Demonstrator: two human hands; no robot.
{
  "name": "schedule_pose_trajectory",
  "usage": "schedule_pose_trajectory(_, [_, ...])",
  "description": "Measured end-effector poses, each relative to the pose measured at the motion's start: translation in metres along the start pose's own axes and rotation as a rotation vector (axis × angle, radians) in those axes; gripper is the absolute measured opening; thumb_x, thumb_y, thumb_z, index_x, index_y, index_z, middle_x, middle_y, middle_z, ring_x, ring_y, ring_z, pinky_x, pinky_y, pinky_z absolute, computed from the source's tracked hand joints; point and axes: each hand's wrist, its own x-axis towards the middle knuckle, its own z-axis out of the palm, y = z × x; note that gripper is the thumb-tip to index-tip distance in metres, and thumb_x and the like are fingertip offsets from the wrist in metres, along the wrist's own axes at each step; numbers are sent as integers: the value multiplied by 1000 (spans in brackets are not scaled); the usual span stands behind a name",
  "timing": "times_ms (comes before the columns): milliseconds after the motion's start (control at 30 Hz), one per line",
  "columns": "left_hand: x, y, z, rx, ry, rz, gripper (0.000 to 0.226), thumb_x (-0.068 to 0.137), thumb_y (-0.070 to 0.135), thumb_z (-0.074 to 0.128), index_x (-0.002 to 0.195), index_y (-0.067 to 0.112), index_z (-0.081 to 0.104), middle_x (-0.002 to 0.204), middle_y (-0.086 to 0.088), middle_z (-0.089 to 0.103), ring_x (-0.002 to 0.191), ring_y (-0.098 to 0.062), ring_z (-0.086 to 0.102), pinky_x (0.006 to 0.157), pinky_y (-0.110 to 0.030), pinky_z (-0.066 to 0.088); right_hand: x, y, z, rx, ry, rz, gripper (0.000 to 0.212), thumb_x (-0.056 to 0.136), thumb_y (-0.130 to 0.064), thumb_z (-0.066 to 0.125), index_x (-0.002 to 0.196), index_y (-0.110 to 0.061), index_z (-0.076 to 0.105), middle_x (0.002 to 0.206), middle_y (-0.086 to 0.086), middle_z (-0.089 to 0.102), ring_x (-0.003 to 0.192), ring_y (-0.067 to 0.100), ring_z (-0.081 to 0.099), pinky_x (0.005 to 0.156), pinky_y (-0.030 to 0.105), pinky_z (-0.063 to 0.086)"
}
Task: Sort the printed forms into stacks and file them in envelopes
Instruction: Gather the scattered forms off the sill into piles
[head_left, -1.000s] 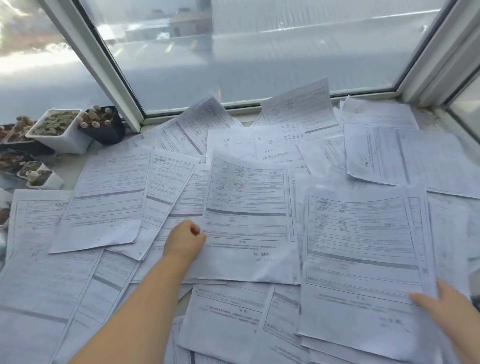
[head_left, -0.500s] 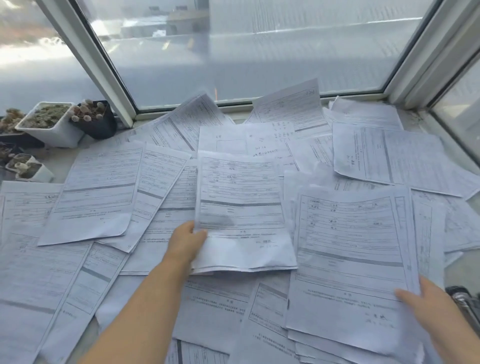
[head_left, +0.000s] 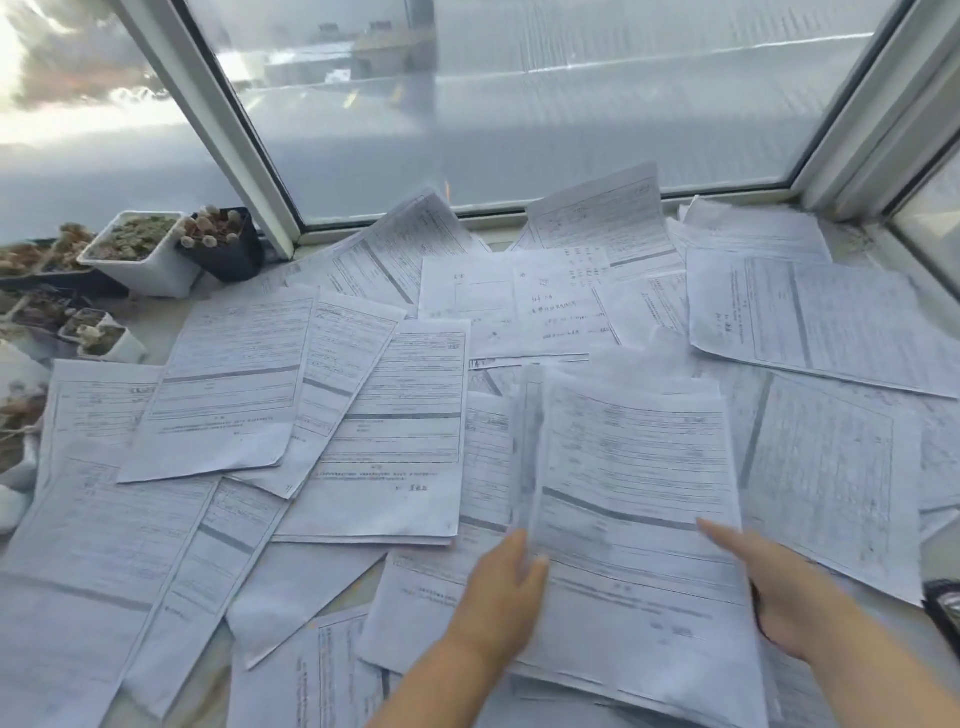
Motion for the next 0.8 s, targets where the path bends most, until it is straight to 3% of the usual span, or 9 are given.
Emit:
schedule_pose_trajectory(67, [-3, 0, -6, 21, 55, 55, 14, 94, 32, 53, 94, 46, 51, 84, 25, 55, 77, 6, 50, 74, -17, 39, 6, 7, -2, -121, 102, -23, 28, 92, -6, 57, 120, -8, 63, 107, 17, 72, 93, 39, 69, 82, 50, 56])
schedule_pose_trajectory(133, [-2, -21, -34, 203, 191, 116, 43, 87, 39, 62, 123, 47, 41, 116, 29, 46, 106, 7, 44, 96, -20, 37, 5, 8, -3, -174, 167, -48, 27, 92, -1, 57, 117, -8, 64, 107, 17, 71, 95, 40, 67, 92, 58, 50])
schedule_pose_trajectory(200, [1, -52, -71, 557, 246, 117, 92, 79, 51, 66, 147, 36, 7, 149, 18, 13, 140, -6, 11, 118, -28, 5, 1, 6, -1, -190, 176, -67, 24, 92, 0, 57, 113, -9, 65, 102, 15, 73, 92, 38, 69, 85, 54, 53])
schedule_pose_trajectory(267, [6, -74, -103, 766, 243, -18, 112, 72, 66, 63, 145, 37, -16, 153, 14, -12, 144, -13, -13, 114, -34, -14, -4, 6, 2, -186, 176, -90, 23, 92, 1, 55, 110, -9, 65, 98, 14, 75, 89, 36, 70, 74, 44, 55])
schedule_pose_trajectory(333, [14, -84, -116, 757, 252, -96, 109, 74, 66, 61, 150, 31, -9, 157, 9, -9, 146, -16, -8, 116, -34, -8, -6, 6, 6, -177, 180, -101, 24, 92, 1, 55, 112, -8, 64, 101, 14, 73, 92, 36, 68, 73, 42, 53])
schedule_pose_trajectory(467, [31, -84, -125, 783, 322, 20, 73, 90, 32, 55, 151, 23, 15, 152, -1, 24, 135, -22, 24, 110, -28, 26, -8, 9, 14, -157, 151, -96, 27, 92, 0, 56, 116, -11, 63, 107, 14, 72, 99, 39, 67, 90, 53, 50])
schedule_pose_trajectory(600, [32, -72, -155, 580, 375, 120, 57, 86, -5, 46, 139, 15, 47, 138, -6, 52, 124, -25, 50, 101, -31, 40, -10, 9, 28, -159, 89, -107, 28, 92, 0, 55, 114, -15, 65, 102, 9, 75, 91, 34, 72, 76, 44, 54])
schedule_pose_trajectory(667, [20, -58, -156, 557, 415, 271, 59, 76, -8, 42, 132, 7, 55, 130, -11, 59, 116, -29, 59, 93, -37, 50, -8, 10, 40, -156, 55, -99, 28, 92, 0, 55, 113, -17, 65, 100, 9, 75, 86, 31, 73, 70, 40, 56])
schedule_pose_trajectory(800, [-11, -37, -105, 683, 113, 487, 69, 56, 6, 65, 124, 9, 63, 128, -13, 61, 96, -26, 68, 62, -28, 58, 3, 10, 78, -56, 72, -104, 21, 96, -21, 56, 113, -19, 67, 97, 4, 76, 83, 23, 74, 68, 36, 54])
